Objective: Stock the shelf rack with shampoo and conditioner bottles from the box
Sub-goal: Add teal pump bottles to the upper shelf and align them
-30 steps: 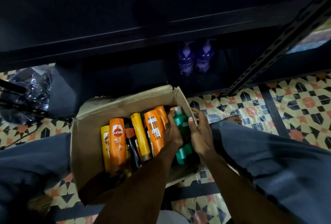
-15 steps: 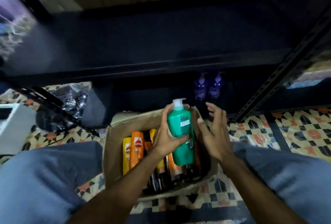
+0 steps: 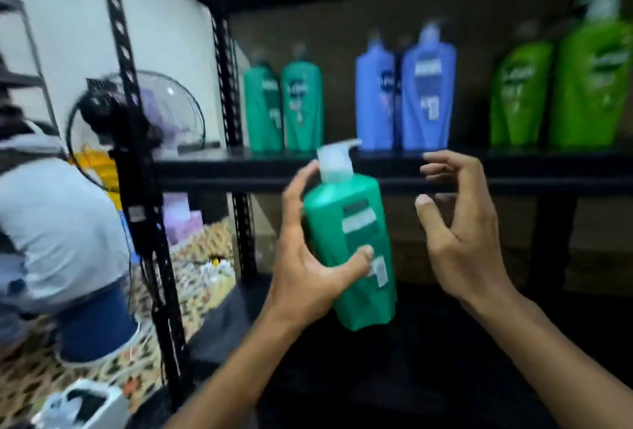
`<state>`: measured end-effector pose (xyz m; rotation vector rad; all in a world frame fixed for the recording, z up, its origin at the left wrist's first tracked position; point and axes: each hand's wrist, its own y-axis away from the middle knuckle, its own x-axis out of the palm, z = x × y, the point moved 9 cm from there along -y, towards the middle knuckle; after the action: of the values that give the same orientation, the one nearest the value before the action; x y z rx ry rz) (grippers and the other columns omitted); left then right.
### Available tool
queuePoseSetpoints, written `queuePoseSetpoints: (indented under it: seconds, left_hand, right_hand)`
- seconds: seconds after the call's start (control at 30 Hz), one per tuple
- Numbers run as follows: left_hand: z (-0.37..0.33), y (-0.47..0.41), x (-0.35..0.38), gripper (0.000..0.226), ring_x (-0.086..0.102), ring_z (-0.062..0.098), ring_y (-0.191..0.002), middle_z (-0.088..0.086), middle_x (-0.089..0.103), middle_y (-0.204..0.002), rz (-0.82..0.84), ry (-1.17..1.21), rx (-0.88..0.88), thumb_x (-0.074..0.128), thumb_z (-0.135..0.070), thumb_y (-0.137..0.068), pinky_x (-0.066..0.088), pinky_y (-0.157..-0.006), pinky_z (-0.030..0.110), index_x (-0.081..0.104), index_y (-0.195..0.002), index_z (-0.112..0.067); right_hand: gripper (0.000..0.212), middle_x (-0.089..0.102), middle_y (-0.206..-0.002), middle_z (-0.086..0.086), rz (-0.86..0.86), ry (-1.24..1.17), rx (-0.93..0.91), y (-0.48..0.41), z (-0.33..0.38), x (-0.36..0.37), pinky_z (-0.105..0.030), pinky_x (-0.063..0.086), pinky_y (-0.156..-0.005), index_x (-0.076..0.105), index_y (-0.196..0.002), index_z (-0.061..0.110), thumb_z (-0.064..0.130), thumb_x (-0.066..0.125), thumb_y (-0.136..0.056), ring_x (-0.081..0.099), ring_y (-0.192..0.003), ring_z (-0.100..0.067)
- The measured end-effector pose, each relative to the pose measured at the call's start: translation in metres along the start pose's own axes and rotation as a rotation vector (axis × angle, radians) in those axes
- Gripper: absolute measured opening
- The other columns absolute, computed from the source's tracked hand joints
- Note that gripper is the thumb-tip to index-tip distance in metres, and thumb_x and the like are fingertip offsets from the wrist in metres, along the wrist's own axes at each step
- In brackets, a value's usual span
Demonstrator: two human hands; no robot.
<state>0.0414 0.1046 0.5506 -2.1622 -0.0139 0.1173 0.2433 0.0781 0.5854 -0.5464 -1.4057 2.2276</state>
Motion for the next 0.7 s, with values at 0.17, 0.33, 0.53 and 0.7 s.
queuePoseSetpoints:
  seconds: [0.17, 0.33, 0.53, 0.7]
  left_hand:
    - [-0.060, -0.119, -0.051, 0.092, 0.069, 0.023, -0.108, -0.004, 0.060, -0.130, -0.204, 0.031, 0.198, 0.077, -0.007, -0.065, 0.061, -0.087, 0.049, 0.038, -0.146, -0.030]
    - [-0.057, -0.202, -0.067, 0.095, 0.064, 0.000, -0.100, -0.041, 0.055, -0.114, -0.247, -0.174, 0.232, 0.078, -0.032, -0.057, 0.058, -0.091, 0.041, 0.042, -0.145, -0.032]
    - [0.014, -0.221, -0.075, 0.104, 0.064, 0.014, -0.101, -0.012, 0.056, -0.115, -0.236, -0.221, 0.018, 0.080, -0.037, -0.056, 0.057, -0.093, 0.043, 0.030, -0.147, -0.038]
    - [0.071, -0.216, -0.070, 0.097, 0.067, 0.015, -0.094, -0.007, 0.060, -0.109, -0.213, -0.214, -0.188, 0.088, -0.037, -0.059, 0.061, -0.084, 0.040, 0.033, -0.139, -0.029]
  right_hand:
    - [0.039, 0.054, -0.113, 0.005, 0.041, 0.160, -0.173, -0.084, 0.025, 0.041, -0.045, 0.045, -0.096, 0.054, -0.121, 0.025, 0.011, 0.059, -0.085, 0.053, -0.109, -0.017]
    - [0.039, 0.051, -0.124, 0.007, 0.289, 0.410, -0.056, -0.119, -0.012, 0.091, -0.045, 0.042, -0.098, 0.047, -0.126, 0.033, 0.020, 0.057, -0.091, 0.045, -0.120, -0.020]
    - [0.051, 0.046, -0.137, 0.004, 0.290, 0.612, 0.127, -0.118, -0.049, 0.100, -0.042, 0.040, -0.093, 0.031, -0.138, 0.032, 0.028, 0.056, -0.094, 0.039, -0.128, -0.022]
    - [0.037, 0.057, -0.119, 0.000, 0.167, 0.786, 0.064, -0.110, -0.050, 0.108, -0.038, 0.039, -0.078, 0.038, -0.128, 0.030, 0.033, 0.043, -0.092, 0.051, -0.107, -0.022]
